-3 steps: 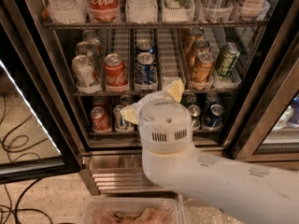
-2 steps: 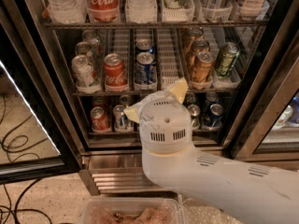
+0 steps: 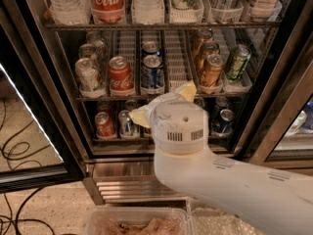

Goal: Pick pepsi can from middle shelf of fridge

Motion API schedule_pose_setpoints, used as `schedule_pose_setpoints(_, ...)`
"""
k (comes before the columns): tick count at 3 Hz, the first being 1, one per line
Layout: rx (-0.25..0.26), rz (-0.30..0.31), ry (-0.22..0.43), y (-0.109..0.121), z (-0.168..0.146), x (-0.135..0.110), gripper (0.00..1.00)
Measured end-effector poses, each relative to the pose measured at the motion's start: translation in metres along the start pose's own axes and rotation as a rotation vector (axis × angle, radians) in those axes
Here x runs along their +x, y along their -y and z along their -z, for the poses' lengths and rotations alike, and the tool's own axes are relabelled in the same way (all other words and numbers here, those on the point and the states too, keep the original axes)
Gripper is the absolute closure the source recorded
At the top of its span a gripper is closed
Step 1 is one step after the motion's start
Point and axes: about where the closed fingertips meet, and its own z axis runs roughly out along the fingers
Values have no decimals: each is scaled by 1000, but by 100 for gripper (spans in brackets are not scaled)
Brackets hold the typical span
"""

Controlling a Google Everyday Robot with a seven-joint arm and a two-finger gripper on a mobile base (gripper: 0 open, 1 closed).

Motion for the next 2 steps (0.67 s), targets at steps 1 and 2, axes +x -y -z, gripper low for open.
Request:
schedule_pose_setpoints(1,-95,-202,-27,21,-21,16,0)
schedule_pose_setpoints(2,-178,-259,-18,1,-18,10,0)
